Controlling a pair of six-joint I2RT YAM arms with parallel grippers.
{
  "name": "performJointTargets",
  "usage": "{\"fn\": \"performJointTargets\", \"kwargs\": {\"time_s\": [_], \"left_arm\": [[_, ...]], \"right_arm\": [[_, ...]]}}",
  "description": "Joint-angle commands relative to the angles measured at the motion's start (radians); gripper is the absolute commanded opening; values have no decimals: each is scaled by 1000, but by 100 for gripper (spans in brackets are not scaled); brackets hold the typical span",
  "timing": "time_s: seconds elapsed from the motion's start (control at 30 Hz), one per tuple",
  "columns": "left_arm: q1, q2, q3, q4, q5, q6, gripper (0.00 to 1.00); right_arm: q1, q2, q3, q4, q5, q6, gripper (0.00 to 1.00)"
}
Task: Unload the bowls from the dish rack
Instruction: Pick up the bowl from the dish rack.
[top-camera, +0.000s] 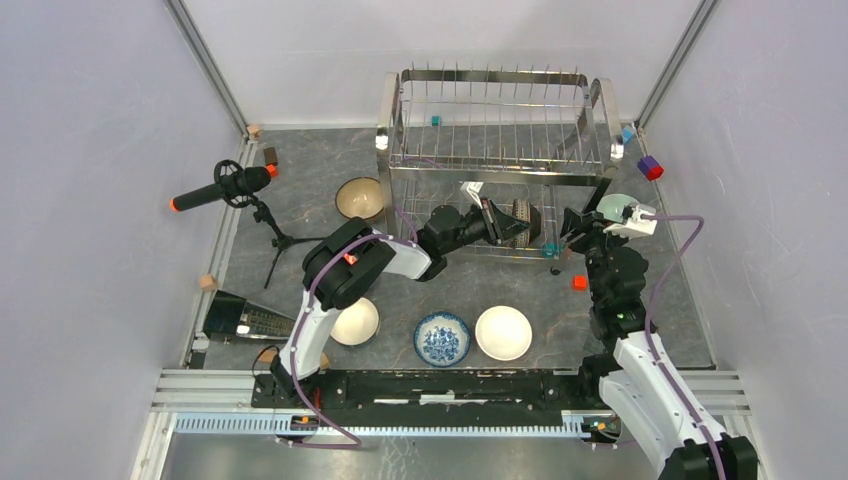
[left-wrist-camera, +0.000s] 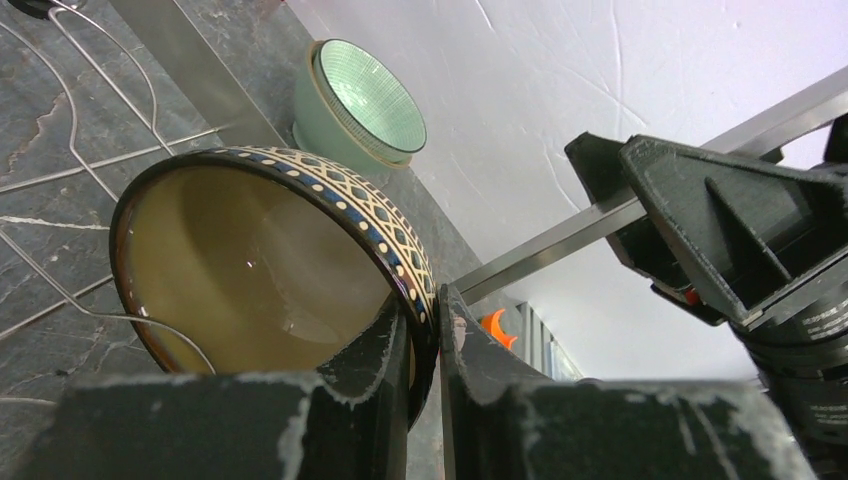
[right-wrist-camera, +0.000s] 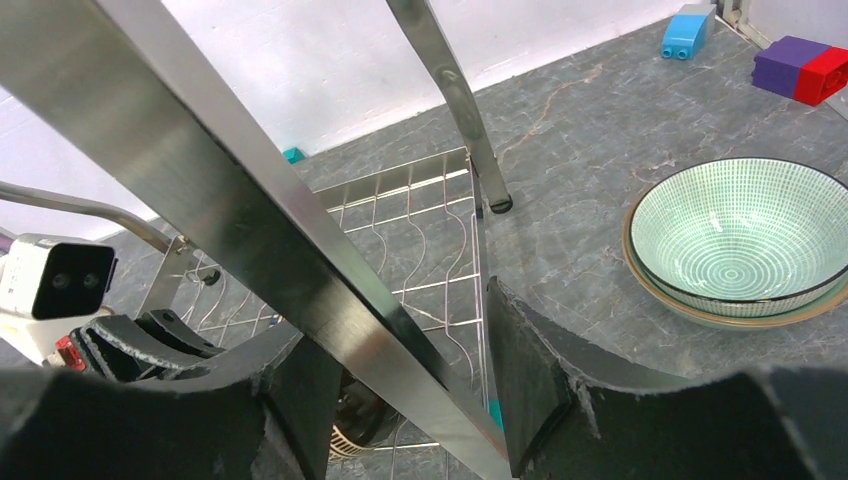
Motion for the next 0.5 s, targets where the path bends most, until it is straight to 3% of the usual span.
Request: {"fn": "performJointTargets", "kwargs": {"time_s": [0.0, 0.47], "left_arm": [[9, -55, 25, 353, 35, -117, 2], [25, -77, 0, 425, 50, -207, 2]], "right_arm": [[-10, -24, -16, 55, 28, -2, 58], [-10, -45, -24, 49, 26, 6, 59]]}}
